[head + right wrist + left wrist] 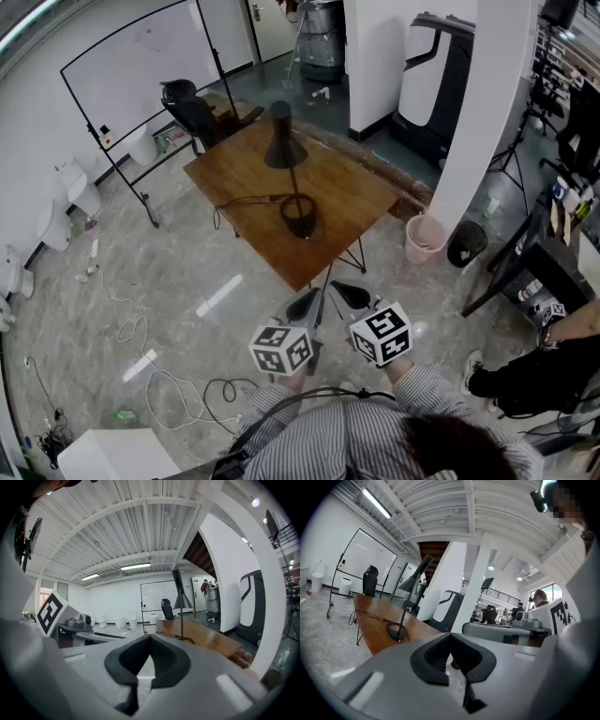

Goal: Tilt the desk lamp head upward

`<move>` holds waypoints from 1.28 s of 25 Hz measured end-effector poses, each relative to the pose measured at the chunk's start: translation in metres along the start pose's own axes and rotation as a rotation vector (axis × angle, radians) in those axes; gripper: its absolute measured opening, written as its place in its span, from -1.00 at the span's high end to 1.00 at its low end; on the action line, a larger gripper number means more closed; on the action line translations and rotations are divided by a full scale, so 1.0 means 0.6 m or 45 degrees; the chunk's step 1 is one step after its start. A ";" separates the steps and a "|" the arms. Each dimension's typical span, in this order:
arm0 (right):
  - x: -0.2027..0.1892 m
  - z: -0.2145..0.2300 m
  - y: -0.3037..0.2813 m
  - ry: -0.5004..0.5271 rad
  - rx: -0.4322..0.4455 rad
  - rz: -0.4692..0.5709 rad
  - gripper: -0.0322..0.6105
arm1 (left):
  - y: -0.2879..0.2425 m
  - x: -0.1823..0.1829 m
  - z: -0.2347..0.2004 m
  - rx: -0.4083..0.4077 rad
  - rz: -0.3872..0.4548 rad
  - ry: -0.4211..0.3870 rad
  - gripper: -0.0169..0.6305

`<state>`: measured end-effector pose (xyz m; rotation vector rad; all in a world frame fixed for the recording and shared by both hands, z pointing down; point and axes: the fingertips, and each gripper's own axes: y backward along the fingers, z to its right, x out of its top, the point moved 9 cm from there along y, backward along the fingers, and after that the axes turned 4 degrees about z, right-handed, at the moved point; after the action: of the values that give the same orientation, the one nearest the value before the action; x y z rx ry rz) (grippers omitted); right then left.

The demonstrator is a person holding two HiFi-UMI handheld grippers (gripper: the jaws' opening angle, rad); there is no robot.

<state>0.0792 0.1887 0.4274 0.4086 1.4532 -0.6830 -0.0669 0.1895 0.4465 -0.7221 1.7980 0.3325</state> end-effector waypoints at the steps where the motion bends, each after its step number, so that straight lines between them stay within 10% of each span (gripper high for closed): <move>1: 0.000 0.001 -0.001 -0.003 0.002 0.000 0.89 | -0.001 0.000 -0.001 0.001 -0.001 -0.001 0.93; 17: 0.001 0.032 -0.012 -0.087 0.091 0.056 0.89 | -0.030 -0.001 -0.014 0.023 0.014 0.016 0.93; 32: 0.044 0.131 -0.061 0.106 0.199 0.192 0.89 | -0.121 0.023 -0.109 0.023 0.050 -0.040 0.93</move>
<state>0.1151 0.1063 0.4148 0.6677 1.4351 -0.6666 -0.0743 0.0929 0.4652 -0.6661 1.7856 0.3515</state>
